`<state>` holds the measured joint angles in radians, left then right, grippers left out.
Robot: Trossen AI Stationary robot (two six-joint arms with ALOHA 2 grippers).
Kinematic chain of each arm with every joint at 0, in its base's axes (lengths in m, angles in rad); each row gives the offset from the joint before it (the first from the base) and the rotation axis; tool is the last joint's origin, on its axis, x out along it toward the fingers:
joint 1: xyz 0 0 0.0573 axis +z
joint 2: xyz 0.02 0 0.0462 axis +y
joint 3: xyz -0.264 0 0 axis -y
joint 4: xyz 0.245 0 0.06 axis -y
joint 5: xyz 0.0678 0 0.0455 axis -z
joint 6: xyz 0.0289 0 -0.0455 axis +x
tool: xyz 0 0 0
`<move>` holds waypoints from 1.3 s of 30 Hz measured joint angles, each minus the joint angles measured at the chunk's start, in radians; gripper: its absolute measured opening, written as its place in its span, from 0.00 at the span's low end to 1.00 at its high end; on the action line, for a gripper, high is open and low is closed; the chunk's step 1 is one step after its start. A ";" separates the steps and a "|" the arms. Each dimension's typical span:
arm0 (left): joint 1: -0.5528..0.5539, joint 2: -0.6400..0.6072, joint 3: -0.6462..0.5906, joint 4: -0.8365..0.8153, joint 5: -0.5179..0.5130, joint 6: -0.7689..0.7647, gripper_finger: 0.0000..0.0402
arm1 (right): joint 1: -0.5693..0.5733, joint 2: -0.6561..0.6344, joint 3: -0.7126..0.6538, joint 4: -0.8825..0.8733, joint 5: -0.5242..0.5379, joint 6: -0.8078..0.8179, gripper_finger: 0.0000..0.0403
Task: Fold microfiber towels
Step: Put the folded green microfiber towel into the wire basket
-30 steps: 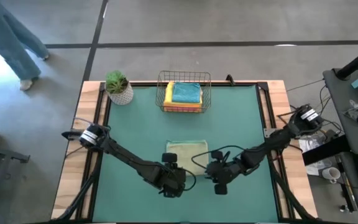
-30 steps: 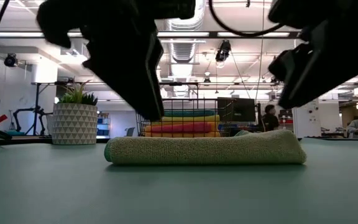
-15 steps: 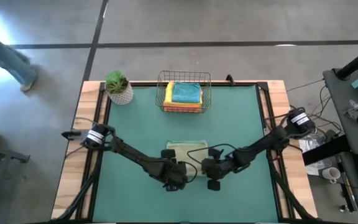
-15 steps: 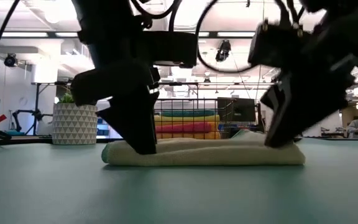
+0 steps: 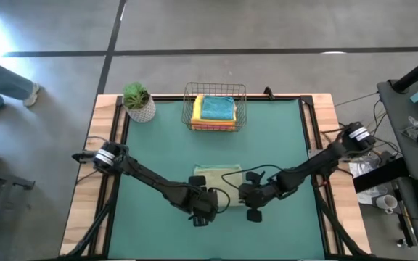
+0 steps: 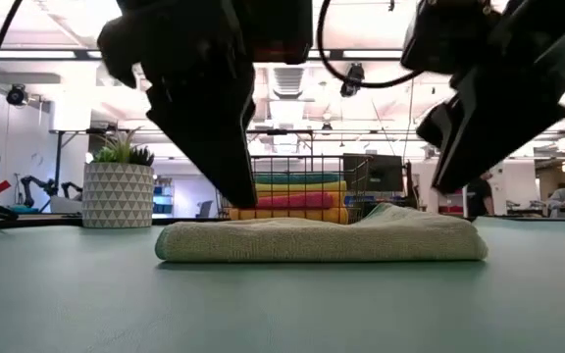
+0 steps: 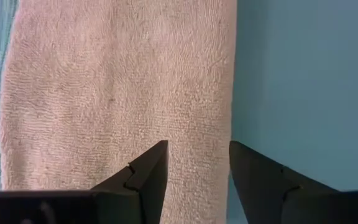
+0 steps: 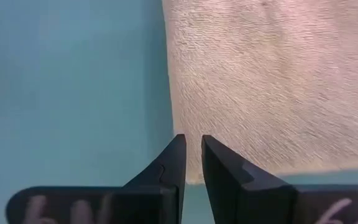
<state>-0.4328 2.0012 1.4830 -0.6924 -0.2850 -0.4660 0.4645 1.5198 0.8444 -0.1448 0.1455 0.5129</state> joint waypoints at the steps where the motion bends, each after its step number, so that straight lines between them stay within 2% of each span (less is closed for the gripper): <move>1: 0.000 -0.007 0.000 -0.004 0.004 0.000 0.39 | 0.002 -0.015 0.000 -0.018 0.001 0.000 0.11; 8: -0.007 -0.052 0.005 -0.030 0.111 0.000 0.39 | 0.042 -0.121 0.001 -0.047 0.003 -0.008 0.11; 12: -0.042 -0.061 0.005 -0.034 0.072 0.001 0.39 | 0.070 -0.143 0.001 -0.057 0.003 -0.062 0.14; 15: -0.087 -0.060 -0.001 -0.034 0.036 0.019 0.39 | 0.084 -0.144 0.001 -0.058 0.003 -0.083 0.21; 20: -0.139 -0.041 -0.022 -0.058 -0.107 0.038 0.39 | 0.093 -0.124 0.001 -0.052 0.016 -0.221 0.34; 26: -0.134 -0.025 -0.030 -0.050 -0.125 0.034 0.39 | 0.094 -0.051 0.001 -0.013 0.049 -0.374 0.46; 30: -0.134 -0.012 -0.031 -0.039 -0.124 0.029 0.39 | 0.094 -0.004 0.000 0.015 0.065 -0.396 0.49; 39: -0.125 -0.008 -0.050 -0.004 -0.157 0.028 0.39 | 0.094 0.070 0.000 0.059 0.099 -0.399 0.48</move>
<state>-0.5575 1.9930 1.4326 -0.6965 -0.4418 -0.4381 0.5581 1.5898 0.8448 -0.0861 0.2443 0.1140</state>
